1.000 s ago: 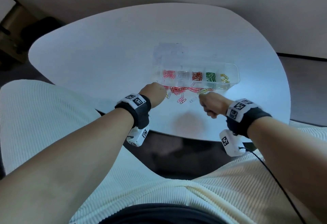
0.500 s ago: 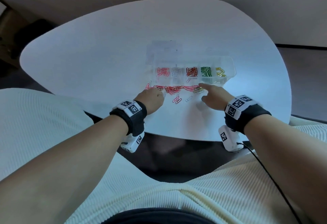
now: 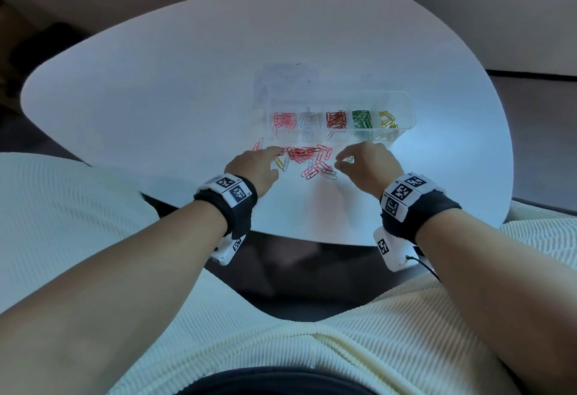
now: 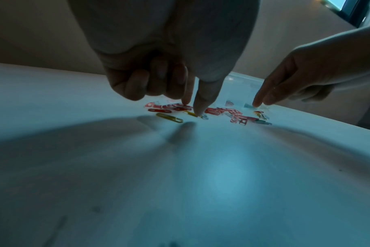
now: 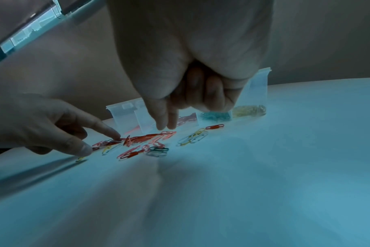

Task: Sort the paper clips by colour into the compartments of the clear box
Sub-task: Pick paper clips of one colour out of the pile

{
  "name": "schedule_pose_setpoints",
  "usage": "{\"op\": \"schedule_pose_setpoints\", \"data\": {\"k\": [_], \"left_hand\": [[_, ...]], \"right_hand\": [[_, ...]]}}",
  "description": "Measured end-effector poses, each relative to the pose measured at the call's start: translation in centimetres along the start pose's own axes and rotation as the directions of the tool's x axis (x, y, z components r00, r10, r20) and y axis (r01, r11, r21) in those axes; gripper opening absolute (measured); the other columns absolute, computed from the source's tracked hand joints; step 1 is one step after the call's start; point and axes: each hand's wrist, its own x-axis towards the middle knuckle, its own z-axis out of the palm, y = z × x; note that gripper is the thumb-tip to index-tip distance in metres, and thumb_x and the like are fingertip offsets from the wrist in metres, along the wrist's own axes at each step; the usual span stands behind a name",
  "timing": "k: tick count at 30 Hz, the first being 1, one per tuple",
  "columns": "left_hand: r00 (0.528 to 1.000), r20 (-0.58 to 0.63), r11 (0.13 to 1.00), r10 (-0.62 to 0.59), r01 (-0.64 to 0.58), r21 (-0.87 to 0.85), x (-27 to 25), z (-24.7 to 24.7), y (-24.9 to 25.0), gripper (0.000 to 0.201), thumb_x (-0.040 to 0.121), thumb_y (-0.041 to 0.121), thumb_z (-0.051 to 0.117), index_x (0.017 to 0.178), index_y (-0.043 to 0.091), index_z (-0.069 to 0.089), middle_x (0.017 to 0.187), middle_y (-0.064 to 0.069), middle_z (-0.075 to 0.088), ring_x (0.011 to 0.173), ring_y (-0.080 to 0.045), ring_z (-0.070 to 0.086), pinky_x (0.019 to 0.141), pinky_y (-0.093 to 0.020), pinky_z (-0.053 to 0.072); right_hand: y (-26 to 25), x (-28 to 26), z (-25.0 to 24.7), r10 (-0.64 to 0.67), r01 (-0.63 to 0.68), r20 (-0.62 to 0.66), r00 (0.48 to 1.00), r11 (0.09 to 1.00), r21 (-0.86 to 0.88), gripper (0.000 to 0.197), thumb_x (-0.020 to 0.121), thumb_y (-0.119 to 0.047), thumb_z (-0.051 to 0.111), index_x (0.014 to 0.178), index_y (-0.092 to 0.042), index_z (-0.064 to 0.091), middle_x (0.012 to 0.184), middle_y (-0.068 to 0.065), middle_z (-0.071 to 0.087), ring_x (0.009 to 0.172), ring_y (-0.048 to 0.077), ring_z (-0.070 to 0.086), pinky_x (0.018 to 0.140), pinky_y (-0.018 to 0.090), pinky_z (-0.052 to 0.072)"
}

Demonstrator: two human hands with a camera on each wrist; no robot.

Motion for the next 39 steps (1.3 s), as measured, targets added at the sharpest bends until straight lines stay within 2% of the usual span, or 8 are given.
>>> {"op": "schedule_pose_setpoints", "data": {"k": [5, 10, 21, 26, 30, 34, 36, 39], "left_hand": [[1.000, -0.017, 0.998, -0.015, 0.014, -0.066, 0.1, 0.1, 0.2, 0.043, 0.090, 0.021, 0.052, 0.130, 0.036, 0.055, 0.128, 0.000, 0.061, 0.110, -0.027, 0.058, 0.090, -0.032, 0.048], [0.997, -0.067, 0.993, -0.044, 0.036, -0.116, 0.3, 0.0, 0.2, 0.025, 0.089, 0.026, 0.055, 0.112, 0.031, 0.062, 0.112, -0.003, 0.067, 0.088, -0.025, 0.059, 0.074, -0.029, 0.047], [0.988, -0.111, 0.988, -0.109, 0.096, -0.120, 0.6, -0.9, -1.1, 0.031, 0.087, 0.023, 0.061, 0.117, 0.030, 0.059, 0.115, -0.001, 0.066, 0.096, -0.026, 0.062, 0.075, -0.029, 0.046], [0.985, -0.118, 0.987, -0.124, 0.110, -0.117, 0.6, -0.9, -1.5, 0.028, 0.088, 0.025, 0.061, 0.115, 0.033, 0.060, 0.117, 0.001, 0.065, 0.097, -0.025, 0.062, 0.076, -0.029, 0.046], [0.984, -0.111, 0.983, -0.141, 0.126, -0.133, 0.6, -0.7, -1.5, 0.020, 0.088, 0.026, 0.061, 0.105, 0.034, 0.065, 0.113, 0.003, 0.067, 0.087, -0.022, 0.060, 0.073, -0.027, 0.046], [0.988, -0.079, 0.981, -0.134, 0.121, -0.152, 0.5, -0.7, -1.2, 0.007, 0.085, 0.028, 0.064, 0.087, 0.032, 0.067, 0.100, 0.005, 0.070, 0.082, -0.021, 0.061, 0.069, -0.026, 0.046], [0.990, -0.079, 0.982, -0.117, 0.103, -0.159, 0.4, -0.9, -0.9, 0.006, 0.085, 0.031, 0.062, 0.086, 0.030, 0.068, 0.096, 0.004, 0.069, 0.081, -0.021, 0.061, 0.069, -0.027, 0.046], [0.989, -0.112, 0.969, -0.101, 0.072, -0.238, 0.4, -1.5, 0.0, 0.019, 0.090, 0.040, 0.055, 0.090, 0.024, 0.067, 0.087, 0.002, 0.064, 0.079, -0.022, 0.059, 0.069, -0.027, 0.044]], "right_hand": [[-0.8, 0.2, 0.5, 0.050, -0.050, -0.003, 0.999, 0.998, -0.037, 0.018, 0.083, -0.040, 0.071, 0.089, -0.024, 0.075, 0.095, 0.005, 0.072, 0.083, 0.025, 0.067, 0.073, 0.032, 0.054], [-1.3, 0.1, 1.7, 0.061, -0.058, 0.037, 0.997, 0.995, -0.082, 0.019, 0.081, -0.044, 0.072, 0.092, -0.028, 0.073, 0.101, 0.008, 0.069, 0.084, 0.026, 0.065, 0.073, 0.030, 0.052], [-1.3, -0.3, 1.7, 0.062, -0.050, 0.141, 0.988, 0.995, -0.082, 0.020, 0.082, -0.037, 0.067, 0.087, -0.019, 0.068, 0.091, 0.006, 0.064, 0.079, 0.025, 0.063, 0.065, 0.028, 0.047], [-1.4, 0.1, 0.3, 0.070, -0.090, 0.134, 0.988, 0.985, 0.147, 0.027, 0.092, -0.025, 0.049, 0.089, -0.002, 0.063, 0.085, 0.012, 0.064, 0.079, 0.028, 0.058, 0.068, 0.035, 0.045], [-1.9, -0.1, -1.3, 0.154, -0.283, 0.268, 0.951, 0.785, 0.551, 0.024, 0.085, -0.016, 0.036, 0.062, -0.018, 0.031, 0.056, 0.001, 0.034, 0.050, 0.017, 0.025, 0.048, 0.026, 0.021], [-2.0, -0.5, -2.4, 0.073, -0.371, 0.394, 0.916, 0.530, 0.763, 0.027, 0.080, -0.016, 0.034, 0.061, -0.023, 0.017, 0.053, -0.003, 0.015, 0.050, 0.015, 0.007, 0.047, 0.026, 0.008], [-2.0, -0.6, -2.8, 0.002, -0.395, 0.429, 0.903, 0.393, 0.830, 0.028, 0.081, -0.018, 0.037, 0.064, -0.021, 0.015, 0.055, -0.002, 0.014, 0.049, 0.015, 0.008, 0.045, 0.025, 0.007], [-2.4, -0.7, -3.6, -0.048, -0.392, 0.413, 0.909, 0.232, 0.890, 0.021, 0.080, -0.012, 0.037, 0.064, -0.021, 0.027, 0.052, 0.000, 0.033, 0.040, 0.013, 0.020, 0.037, 0.020, 0.014]]}}
